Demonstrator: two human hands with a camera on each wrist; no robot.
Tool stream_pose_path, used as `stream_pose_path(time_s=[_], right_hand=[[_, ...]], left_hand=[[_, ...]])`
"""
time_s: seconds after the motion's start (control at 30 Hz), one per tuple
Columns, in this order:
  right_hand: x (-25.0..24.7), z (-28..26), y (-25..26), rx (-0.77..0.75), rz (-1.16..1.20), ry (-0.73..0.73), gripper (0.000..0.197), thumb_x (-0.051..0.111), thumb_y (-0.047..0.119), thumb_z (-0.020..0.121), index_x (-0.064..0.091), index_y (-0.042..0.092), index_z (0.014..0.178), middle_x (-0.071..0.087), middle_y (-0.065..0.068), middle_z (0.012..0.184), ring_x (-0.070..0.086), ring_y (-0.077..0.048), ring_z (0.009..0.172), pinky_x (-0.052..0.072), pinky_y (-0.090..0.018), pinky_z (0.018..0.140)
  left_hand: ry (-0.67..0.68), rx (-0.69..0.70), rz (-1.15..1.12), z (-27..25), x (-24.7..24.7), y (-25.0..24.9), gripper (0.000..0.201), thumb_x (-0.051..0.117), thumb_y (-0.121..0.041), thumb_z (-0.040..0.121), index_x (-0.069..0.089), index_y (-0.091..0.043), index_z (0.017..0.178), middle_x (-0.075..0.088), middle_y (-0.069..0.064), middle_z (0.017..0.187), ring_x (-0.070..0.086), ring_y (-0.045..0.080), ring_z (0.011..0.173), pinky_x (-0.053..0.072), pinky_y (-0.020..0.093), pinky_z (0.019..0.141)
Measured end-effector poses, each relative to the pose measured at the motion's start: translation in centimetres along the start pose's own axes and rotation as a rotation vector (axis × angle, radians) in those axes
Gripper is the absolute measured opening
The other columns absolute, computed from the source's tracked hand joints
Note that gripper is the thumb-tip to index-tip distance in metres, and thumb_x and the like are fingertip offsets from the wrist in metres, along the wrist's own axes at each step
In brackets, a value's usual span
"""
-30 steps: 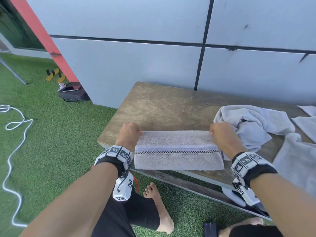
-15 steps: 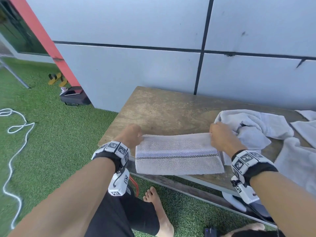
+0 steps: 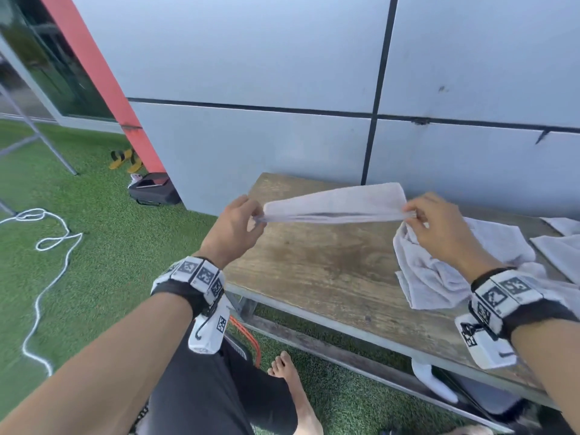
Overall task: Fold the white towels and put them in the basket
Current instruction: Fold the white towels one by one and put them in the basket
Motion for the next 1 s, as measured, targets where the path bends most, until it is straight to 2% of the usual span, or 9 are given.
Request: stream_pose_path(time_s=[0.07,0.17,0.27,0.37,0.5,0.6,0.7,0.8,1.0], right_hand=[[2.6,-2.9,-1.4,0.064,0.016,0.199,0.02,0.065,-0.003,0.086,0.069,0.013,0.098,0.057,0.004,0.09,0.055,-0.016,0.076,0.036,-0.019,0.071],[6.6,-7.2,-4.0,0.211,-0.044,0.453,0.019,0.062,0.006,0.089,0.066,0.019,0.103,0.057,0.004,0.094,0.055,-0.021,0.088,0.037,-0.029,0.075],[7.5,-9.1,-5.5,0.341,-0.024,0.399,0.008,0.059,0.013,0.092,0.061,0.007,0.098,0.062,-0.001,0.087,0.059,-0.025,0.085,0.043,-0.032,0.075],[7.7,-9.3,-5.5,0.384,-0.098,0.369,0.026,0.058,0.02,0.094,0.05,0.01,0.072,0.056,-0.005,0.066,0.054,-0.025,0.065,0.041,-0.036,0.065],[7.6,-9.3,-5.3,0.46,-0.112,0.311,0.044,0.055,0.024,0.097,0.038,0.013,0.058,0.043,-0.006,0.053,0.044,-0.023,0.053,0.038,-0.037,0.057],[7.5,-9.5,-5.8,0.529,-0.075,0.26,0.037,0.055,0.019,0.094,0.041,0.013,0.06,0.047,-0.005,0.057,0.046,-0.023,0.058,0.046,-0.04,0.06],[7.3,-9.1,-5.8,0.517,-0.109,0.265,0.038,0.055,0.016,0.093,0.038,0.015,0.059,0.045,-0.003,0.056,0.043,-0.019,0.054,0.033,-0.032,0.052],[6.9,-8.8,-5.4,0.5,-0.127,0.278,0.037,0.055,0.018,0.091,0.036,0.016,0.06,0.043,-0.002,0.054,0.041,-0.02,0.052,0.033,-0.032,0.052],[7.4,-8.5,-5.4,0.535,-0.238,0.531,0.033,0.061,0.034,0.086,0.038,0.02,0.065,0.047,0.0,0.058,0.049,-0.02,0.056,0.041,-0.033,0.057]], left_hand=[[0.121,-0.063,-0.012,-2.7,2.3,0.7,0.014,0.075,-0.013,0.082,0.063,-0.014,0.089,0.056,-0.002,0.091,0.052,0.015,0.076,0.044,0.03,0.069],[0.37,-0.276,-0.035,-6.7,6.0,2.0,0.014,0.073,-0.022,0.084,0.062,-0.019,0.092,0.06,-0.003,0.098,0.058,0.014,0.087,0.048,0.027,0.078],[0.367,-0.49,-0.069,-8.5,7.5,2.8,0.016,0.069,-0.026,0.088,0.063,-0.013,0.095,0.066,0.002,0.096,0.063,0.017,0.085,0.055,0.034,0.078],[0.359,-0.665,-0.057,-9.0,8.3,3.4,0.026,0.067,-0.029,0.091,0.055,-0.013,0.075,0.055,0.002,0.067,0.053,0.017,0.063,0.043,0.027,0.058],[0.364,-0.696,-0.073,-9.2,9.1,2.9,0.053,0.071,-0.024,0.088,0.035,-0.019,0.049,0.029,-0.004,0.043,0.026,0.011,0.038,0.025,0.022,0.044],[0.343,-0.753,-0.111,-9.5,9.4,3.2,0.049,0.071,-0.023,0.089,0.041,-0.019,0.051,0.038,-0.003,0.046,0.034,0.012,0.04,0.036,0.021,0.047],[0.28,-0.737,-0.085,-9.3,8.6,3.5,0.043,0.068,-0.025,0.09,0.046,-0.018,0.054,0.046,0.0,0.051,0.044,0.016,0.048,0.044,0.024,0.053],[0.24,-0.736,-0.096,-9.0,8.1,4.2,0.042,0.069,-0.026,0.088,0.047,-0.018,0.053,0.046,0.0,0.049,0.044,0.017,0.045,0.049,0.029,0.056],[0.26,-0.775,-0.09,-9.1,8.3,4.0,0.031,0.066,-0.02,0.086,0.051,-0.016,0.06,0.051,0.001,0.055,0.048,0.017,0.051,0.053,0.034,0.057]])
Point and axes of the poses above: each hand's wrist, its own z-axis towards the middle knuckle, its own x-axis out of the palm, y = z × x, the point moved 8 cm from there along z, towards the middle knuckle
